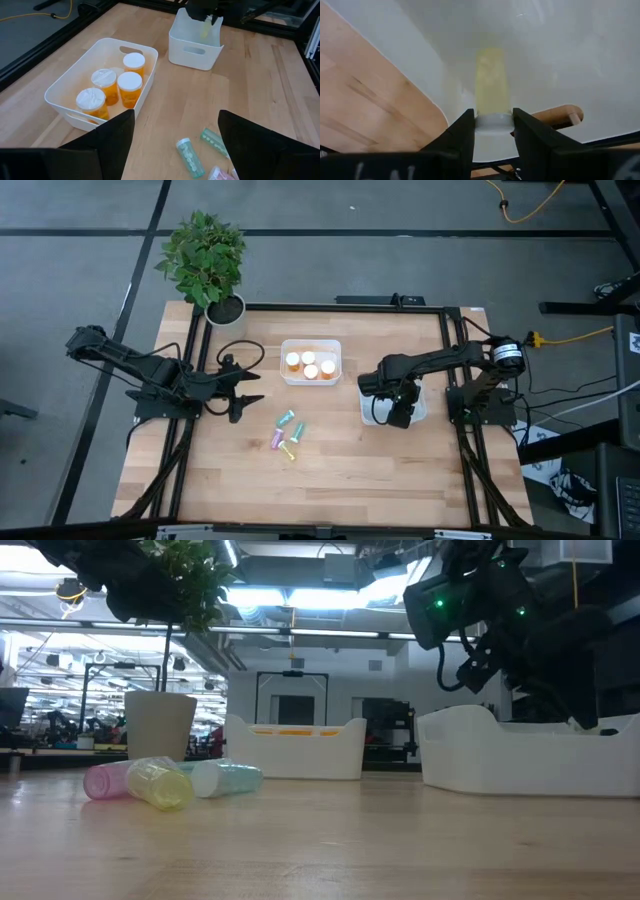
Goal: Pick and place medicine bottles into bin by pill shape (circle, oval)
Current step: Put the small yellow pill bottle into the bottom white bin
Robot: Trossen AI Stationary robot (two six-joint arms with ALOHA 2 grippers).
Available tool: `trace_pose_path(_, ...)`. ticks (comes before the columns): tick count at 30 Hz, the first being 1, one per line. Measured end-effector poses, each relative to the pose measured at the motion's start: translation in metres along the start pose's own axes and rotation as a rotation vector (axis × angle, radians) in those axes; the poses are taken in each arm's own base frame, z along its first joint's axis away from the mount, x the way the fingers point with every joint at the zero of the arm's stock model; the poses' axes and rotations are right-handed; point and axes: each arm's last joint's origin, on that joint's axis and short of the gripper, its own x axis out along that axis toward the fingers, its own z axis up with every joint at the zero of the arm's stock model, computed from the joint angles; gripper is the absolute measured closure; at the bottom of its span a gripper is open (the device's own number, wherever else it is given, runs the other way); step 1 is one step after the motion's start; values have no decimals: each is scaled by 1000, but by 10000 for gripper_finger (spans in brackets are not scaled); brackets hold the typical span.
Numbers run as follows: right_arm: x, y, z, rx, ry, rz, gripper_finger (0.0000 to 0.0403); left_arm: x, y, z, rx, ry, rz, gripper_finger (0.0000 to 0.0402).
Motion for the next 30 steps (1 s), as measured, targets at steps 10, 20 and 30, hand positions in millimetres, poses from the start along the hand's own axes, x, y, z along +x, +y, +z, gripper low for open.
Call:
trace_pose_path(10,0,0,0,30,7,17,283,0,0,0,0,0,0,121)
trace_pose_path(20,0,1,-1,122,19,28,283,0,0,0,-1,0,0,121)
trace_pose_path(30,-1,-2,0,90,19,37,283,0,0,0,0,0,0,121)
